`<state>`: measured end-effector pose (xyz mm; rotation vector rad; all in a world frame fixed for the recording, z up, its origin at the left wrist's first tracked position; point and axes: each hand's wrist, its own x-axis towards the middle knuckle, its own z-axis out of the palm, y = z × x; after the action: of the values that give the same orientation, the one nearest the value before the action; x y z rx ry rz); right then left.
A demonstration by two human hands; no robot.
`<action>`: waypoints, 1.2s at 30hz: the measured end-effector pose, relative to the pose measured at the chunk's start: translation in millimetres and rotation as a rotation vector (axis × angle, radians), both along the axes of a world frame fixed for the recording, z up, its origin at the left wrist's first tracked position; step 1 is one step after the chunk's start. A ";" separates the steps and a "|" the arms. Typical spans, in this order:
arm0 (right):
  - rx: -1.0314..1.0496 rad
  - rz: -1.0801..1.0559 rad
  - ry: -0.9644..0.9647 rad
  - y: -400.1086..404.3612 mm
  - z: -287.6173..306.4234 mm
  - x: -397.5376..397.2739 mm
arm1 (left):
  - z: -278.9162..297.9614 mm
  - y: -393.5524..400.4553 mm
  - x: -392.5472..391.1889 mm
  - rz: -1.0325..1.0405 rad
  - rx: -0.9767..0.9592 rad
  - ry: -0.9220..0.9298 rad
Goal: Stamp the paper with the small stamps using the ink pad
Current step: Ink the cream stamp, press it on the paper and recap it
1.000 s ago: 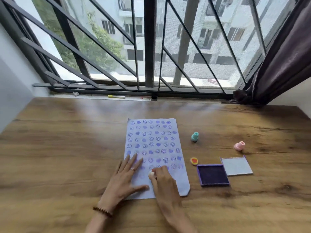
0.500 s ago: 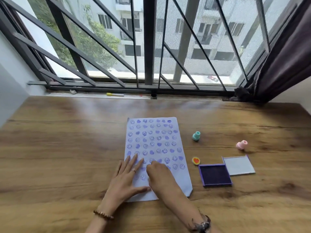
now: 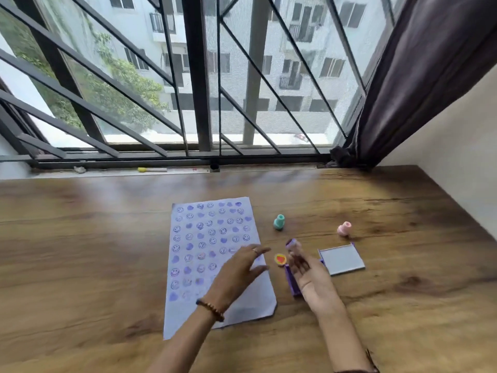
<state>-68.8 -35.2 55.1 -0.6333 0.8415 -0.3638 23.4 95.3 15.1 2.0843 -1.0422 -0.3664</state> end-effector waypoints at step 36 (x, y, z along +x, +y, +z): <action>-1.373 0.428 0.186 -1.8 17.7 -17.7 | 27.1 -15.0 -12.8 0.085 -0.555 1.027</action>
<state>-86.5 -37.0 72.8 -2.1065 0.5045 -0.4662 10.6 80.3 42.2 1.1600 -0.3526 -0.8638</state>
